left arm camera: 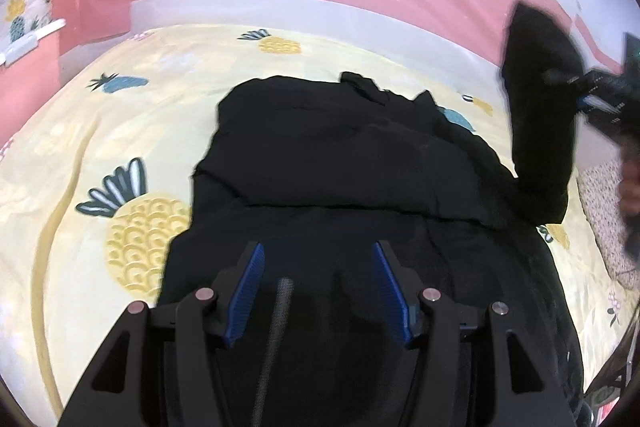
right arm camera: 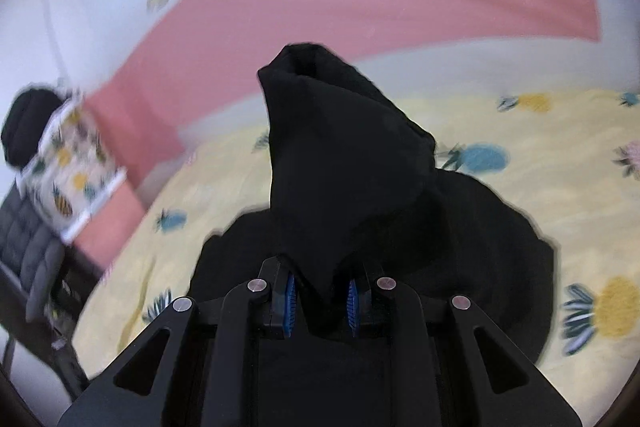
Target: Fold large clothes
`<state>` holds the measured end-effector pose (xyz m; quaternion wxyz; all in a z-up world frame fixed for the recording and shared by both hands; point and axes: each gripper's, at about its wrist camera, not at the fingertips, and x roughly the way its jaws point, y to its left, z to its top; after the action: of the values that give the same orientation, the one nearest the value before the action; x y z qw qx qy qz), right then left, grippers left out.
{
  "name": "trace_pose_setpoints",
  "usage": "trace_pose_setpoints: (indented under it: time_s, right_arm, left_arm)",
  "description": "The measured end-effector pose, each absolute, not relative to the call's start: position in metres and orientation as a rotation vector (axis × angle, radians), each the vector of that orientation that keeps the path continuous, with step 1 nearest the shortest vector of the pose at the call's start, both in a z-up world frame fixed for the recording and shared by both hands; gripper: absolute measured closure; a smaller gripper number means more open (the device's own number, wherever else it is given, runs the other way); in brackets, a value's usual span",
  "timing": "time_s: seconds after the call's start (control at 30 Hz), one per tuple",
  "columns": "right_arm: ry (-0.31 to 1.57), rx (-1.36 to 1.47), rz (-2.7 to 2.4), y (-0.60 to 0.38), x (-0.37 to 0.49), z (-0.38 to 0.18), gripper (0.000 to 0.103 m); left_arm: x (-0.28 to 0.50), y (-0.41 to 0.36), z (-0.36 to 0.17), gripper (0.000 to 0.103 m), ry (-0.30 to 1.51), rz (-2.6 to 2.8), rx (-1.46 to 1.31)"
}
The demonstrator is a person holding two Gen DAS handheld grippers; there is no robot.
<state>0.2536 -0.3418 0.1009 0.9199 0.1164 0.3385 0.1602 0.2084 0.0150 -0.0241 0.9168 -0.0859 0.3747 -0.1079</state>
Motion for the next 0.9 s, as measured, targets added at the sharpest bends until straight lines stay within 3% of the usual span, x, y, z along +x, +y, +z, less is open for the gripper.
trace_pose_setpoints:
  time_s: [0.3, 0.33, 0.4, 0.43, 0.47, 0.7, 0.9]
  right_arm:
    - [0.979, 0.068, 0.343, -0.251, 0.291, -0.040, 0.079]
    - [0.969, 0.063, 0.344, -0.256, 0.287, -0.037, 0.077]
    - [0.960, 0.086, 0.378, -0.261, 0.284, -0.027, 0.060]
    - [0.961, 0.121, 0.417, -0.265, 0.283, -0.018, 0.043]
    - [0.954, 0.136, 0.432, -0.263, 0.280, -0.012, 0.037]
    - [0.703, 0.090, 0.394, -0.298, 0.239, 0.093, 0.037]
    - [0.391, -0.085, 0.127, -0.355, 0.194, 0.149, 0.037]
  left_arm:
    - [0.210, 0.047, -0.036, 0.045, 0.792, -0.178, -0.199]
    - [0.211, 0.048, -0.036, 0.045, 0.793, -0.176, -0.201]
    - [0.212, 0.049, -0.035, 0.045, 0.792, -0.174, -0.202]
    - [0.212, 0.048, -0.033, 0.045, 0.791, -0.174, -0.202]
    - [0.214, 0.046, -0.031, 0.045, 0.793, -0.178, -0.204]
    - [0.215, 0.018, 0.003, 0.039, 0.740, -0.249, -0.187]
    - [0.233, -0.027, 0.025, 0.038, 0.718, -0.317, -0.128]
